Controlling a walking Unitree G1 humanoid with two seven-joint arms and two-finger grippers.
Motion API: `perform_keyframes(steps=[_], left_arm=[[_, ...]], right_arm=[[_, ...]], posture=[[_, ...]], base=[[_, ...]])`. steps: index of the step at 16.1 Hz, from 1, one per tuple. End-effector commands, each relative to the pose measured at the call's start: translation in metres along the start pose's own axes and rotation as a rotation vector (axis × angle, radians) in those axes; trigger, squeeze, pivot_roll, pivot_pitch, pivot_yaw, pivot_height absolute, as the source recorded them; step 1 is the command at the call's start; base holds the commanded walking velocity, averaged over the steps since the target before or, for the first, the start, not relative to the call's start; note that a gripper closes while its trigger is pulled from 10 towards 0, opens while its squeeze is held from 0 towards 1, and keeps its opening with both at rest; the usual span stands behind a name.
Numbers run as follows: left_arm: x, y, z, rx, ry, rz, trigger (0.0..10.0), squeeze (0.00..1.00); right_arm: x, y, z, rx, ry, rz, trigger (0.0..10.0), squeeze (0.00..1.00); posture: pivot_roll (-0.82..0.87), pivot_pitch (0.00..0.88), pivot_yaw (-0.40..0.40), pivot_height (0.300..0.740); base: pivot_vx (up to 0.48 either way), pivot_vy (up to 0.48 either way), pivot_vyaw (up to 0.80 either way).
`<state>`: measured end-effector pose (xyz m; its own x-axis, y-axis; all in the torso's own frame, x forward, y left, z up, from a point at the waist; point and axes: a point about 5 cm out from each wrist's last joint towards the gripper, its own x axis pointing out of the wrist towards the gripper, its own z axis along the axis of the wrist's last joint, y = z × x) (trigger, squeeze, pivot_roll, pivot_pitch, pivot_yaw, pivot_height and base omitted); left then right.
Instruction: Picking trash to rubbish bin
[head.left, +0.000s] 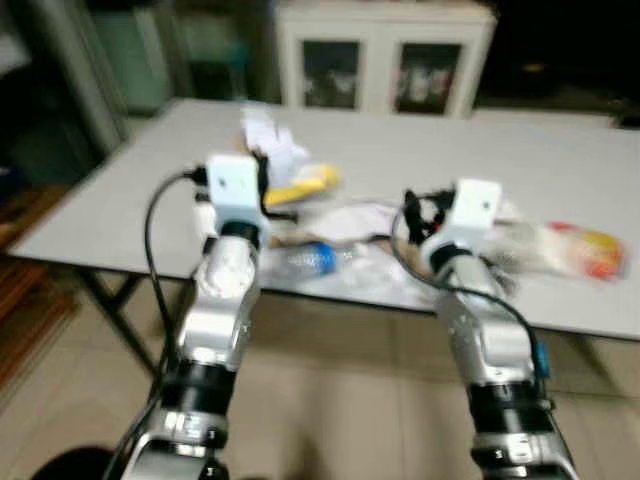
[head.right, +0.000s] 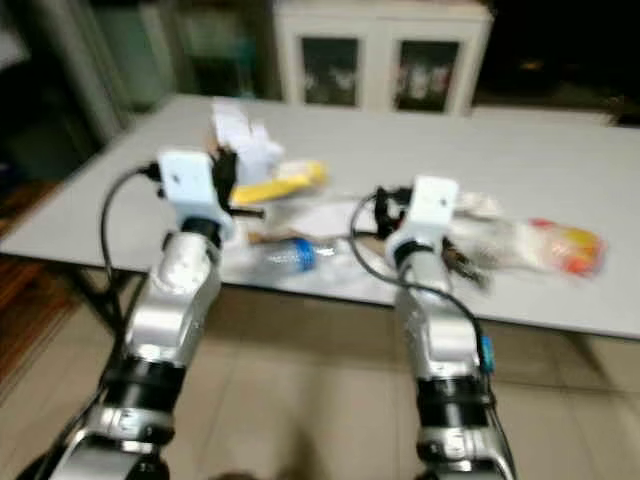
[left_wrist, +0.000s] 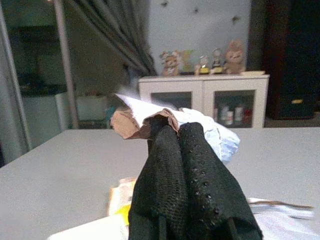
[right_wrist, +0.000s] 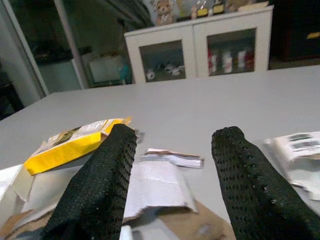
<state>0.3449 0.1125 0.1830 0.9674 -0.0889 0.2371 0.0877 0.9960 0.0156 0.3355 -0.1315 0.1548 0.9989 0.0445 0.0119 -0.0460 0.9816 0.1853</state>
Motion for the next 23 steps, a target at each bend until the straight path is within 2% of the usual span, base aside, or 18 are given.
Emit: perform_keyframes(steps=[1, 3, 8, 19, 23], left_arm=[[0.003, 0.003, 0.004, 0.014, -0.004, 0.006, 10.0, 0.00], [0.003, 0.003, 0.003, 0.018, -0.001, 0.009, 10.0, 0.00], [0.002, 0.000, 0.003, 0.024, -0.009, -0.008, 10.0, 0.00], [0.002, 0.001, 0.004, 0.021, -0.012, -0.006, 10.0, 0.00], [0.002, 0.002, 0.003, 0.030, -0.007, -0.002, 10.0, 0.00]], right_arm=[[0.002, 0.004, 0.004, 0.009, -0.007, 0.012, 10.0, 0.00], [0.002, 0.004, 0.004, 0.008, -0.001, 0.018, 10.0, 0.00], [0.002, 0.004, 0.004, 0.010, 0.006, 0.020, 10.0, 0.00], [0.001, 0.005, 0.002, -0.001, 0.013, 0.029, 10.0, 0.00], [0.000, 0.013, -0.002, -0.029, 0.039, 0.096, 10.0, 0.00]], posture=[[0.01, 0.015, 0.005, 0.740], [0.02, 0.018, 0.004, 0.740], [0.01, 0.024, 0.002, 0.740], [0.01, 0.019, 0.001, 0.740], [0.01, 0.011, 0.001, 0.740]], base=[[0.292, 0.000, 0.00], [0.277, 0.000, -0.22], [0.000, 0.000, -0.80], [0.000, 0.000, 0.00], [0.000, 0.000, 0.00]])
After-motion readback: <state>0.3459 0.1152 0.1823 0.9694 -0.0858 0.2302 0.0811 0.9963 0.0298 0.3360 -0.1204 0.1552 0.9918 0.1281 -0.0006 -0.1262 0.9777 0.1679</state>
